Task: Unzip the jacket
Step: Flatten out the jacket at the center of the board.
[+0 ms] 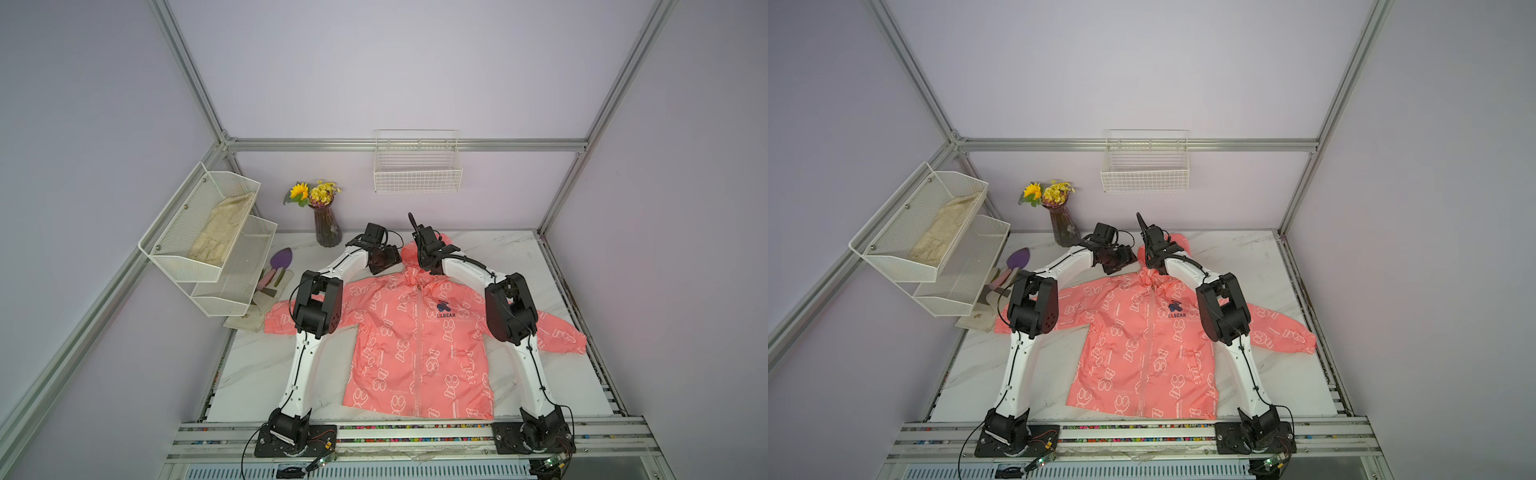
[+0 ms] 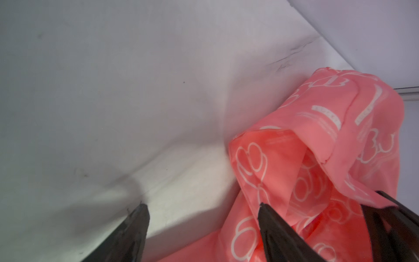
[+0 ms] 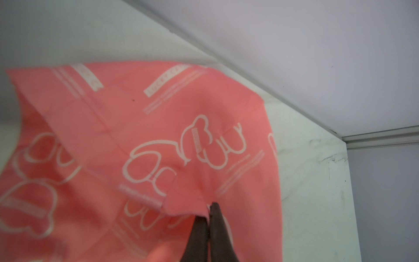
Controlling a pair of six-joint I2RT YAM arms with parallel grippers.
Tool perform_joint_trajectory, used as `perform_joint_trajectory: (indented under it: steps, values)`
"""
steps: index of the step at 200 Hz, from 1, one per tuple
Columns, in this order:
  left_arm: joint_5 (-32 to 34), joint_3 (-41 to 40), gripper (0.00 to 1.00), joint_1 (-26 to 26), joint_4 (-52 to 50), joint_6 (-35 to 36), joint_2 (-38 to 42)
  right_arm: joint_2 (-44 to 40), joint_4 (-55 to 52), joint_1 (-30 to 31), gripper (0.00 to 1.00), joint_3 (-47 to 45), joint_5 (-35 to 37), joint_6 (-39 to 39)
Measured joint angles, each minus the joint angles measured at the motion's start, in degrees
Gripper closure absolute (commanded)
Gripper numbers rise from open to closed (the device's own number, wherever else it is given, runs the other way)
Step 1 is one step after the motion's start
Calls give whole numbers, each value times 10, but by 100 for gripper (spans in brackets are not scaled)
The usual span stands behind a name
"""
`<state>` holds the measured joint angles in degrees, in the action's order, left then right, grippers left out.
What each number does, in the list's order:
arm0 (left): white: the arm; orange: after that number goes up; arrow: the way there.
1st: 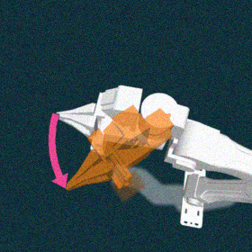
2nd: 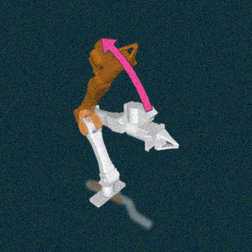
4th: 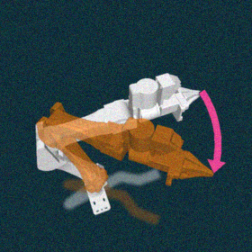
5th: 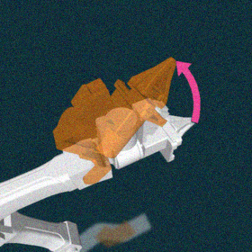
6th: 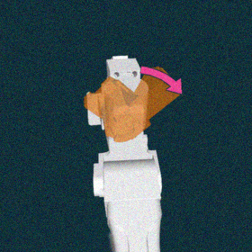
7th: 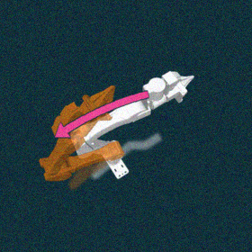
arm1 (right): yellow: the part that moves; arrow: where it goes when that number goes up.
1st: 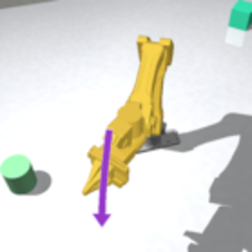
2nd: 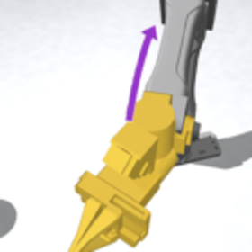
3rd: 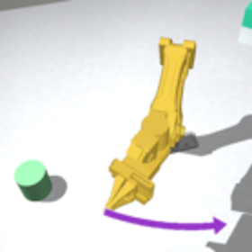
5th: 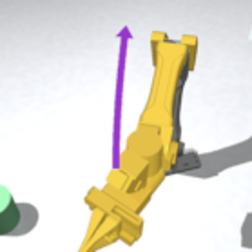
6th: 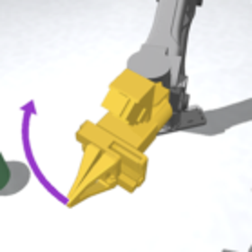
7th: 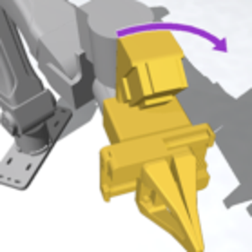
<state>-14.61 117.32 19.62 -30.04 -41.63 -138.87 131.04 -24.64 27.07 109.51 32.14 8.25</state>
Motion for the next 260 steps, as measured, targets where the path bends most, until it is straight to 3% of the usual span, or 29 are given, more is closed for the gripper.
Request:
perform_joint_trajectory:
  steps: [42, 96, 146, 200, 225, 260]
  values:
    - [-33, 0, 15, 3, 49, 71, 0, -76, 52, -17, 100, -7, -63, -41]
    - [-43, 0, 13, 3, 71, 178, 0, -89, 55, -31, 100, -15, -115, -66]
    - [-57, 0, 23, 5, 84, 216, 0, -90, 52, -31, 100, -15, -149, -72]
    - [-5, 3, 40, 13, 98, 201, 0, -100, 38, -31, 100, -16, -165, -72]
    - [0, 28, 50, 13, 98, 195, 0, -114, 37, -31, 100, -26, -166, -70]
    - [-20, 74, 53, 13, 118, 197, -1, -127, 36, -31, 100, -35, -167, -69]
